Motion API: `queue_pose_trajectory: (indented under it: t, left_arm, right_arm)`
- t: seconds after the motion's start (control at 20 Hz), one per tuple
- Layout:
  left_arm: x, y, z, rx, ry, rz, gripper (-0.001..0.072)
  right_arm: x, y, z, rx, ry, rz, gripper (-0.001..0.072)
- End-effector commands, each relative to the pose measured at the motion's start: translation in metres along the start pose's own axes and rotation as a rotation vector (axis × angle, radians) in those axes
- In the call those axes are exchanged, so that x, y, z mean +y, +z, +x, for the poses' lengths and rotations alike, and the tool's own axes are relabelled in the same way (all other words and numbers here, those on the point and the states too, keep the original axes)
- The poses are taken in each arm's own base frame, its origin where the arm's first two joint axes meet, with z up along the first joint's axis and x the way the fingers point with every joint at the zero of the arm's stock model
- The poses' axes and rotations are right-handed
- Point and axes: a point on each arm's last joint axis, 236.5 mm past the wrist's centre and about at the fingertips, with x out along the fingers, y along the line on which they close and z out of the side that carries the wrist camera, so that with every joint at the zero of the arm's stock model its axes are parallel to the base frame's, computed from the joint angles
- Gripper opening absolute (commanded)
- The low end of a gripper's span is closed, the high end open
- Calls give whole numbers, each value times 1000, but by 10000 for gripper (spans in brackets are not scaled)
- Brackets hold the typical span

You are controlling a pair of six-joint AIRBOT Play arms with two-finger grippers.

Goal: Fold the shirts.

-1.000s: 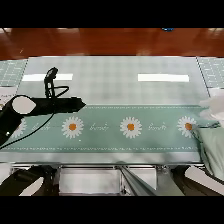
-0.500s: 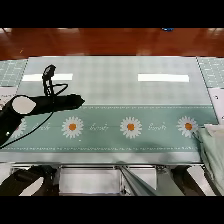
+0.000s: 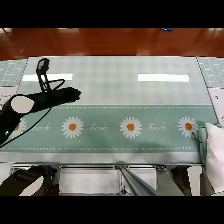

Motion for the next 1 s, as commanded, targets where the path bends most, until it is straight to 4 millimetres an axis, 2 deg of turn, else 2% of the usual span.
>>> queue_pose_trajectory:
  t: [0.0, 0.05, 0.15, 0.2, 0.25, 0.3, 0.35, 0.4, 0.45, 0.5, 0.6, 0.65, 0.7, 0.75, 0.8, 0.85, 0.9, 0.95]
  left_arm:
    - [19, 35, -8, -114, 47, 13, 23]
    - [24, 49, -13, -147, 61, 28, 23]
    - [33, 86, -27, -223, 86, 49, 23]
    - [36, 105, -35, -260, 97, 54, 23]
    - [37, 125, -45, -302, 105, 63, 23]
    - [37, 143, -54, -336, 109, 65, 23]
    - [31, 157, -63, -352, 103, 88, 23]
    - [21, 161, -68, -334, 90, 149, 23]
    - [7, 160, -69, -306, 64, 196, 23]
    - [-4, 158, -67, -291, 42, 212, 23]
    - [-20, 152, -57, -262, 8, 233, 23]
    - [-25, 146, -51, -226, -10, 233, 22]
    - [-29, 137, -43, -162, -32, 206, 22]
    - [-32, 116, -32, -47, -45, 225, 22]
    - [-21, 92, -19, 82, -8, 252, 22]
    - [0, 74, -5, 167, 62, 228, 22]
    - [26, 62, 8, 225, 142, 165, 22]
    - [41, 50, 17, 280, 174, 86, 23]
  right_arm:
    - [-9, -5, 5, 8, -39, 8, 415]
    - [-2, -3, 5, 0, -10, 0, 415]
    - [25, 6, 3, -42, 105, -36, 385]
    - [49, 17, -5, -92, 204, -87, 176]
    - [80, 27, -18, -164, 322, -187, 22]
    - [116, 40, -37, -259, 453, -236, 21]
    - [159, 53, -64, -368, 610, -277, 21]
    - [204, 64, -97, -476, 767, -317, 21]
    - [248, 54, -124, -512, 915, -392, 21]
    - [293, 28, -143, -517, 1034, -523, 21]
    - [366, -40, -153, -491, 1125, -776, 21]
    - [396, -77, -145, -481, 1116, -905, 21]
    - [418, -107, -127, -449, 1062, -1009, 21]
    - [434, -132, -101, -401, 968, -1084, 21]
    - [445, -154, -68, -353, 849, -1171, 21]
    - [451, -171, -34, -311, 733, -1259, 21]
    - [453, -181, -2, -261, 640, -1301, 22]
    - [450, -188, 24, -187, 575, -1316, 19]
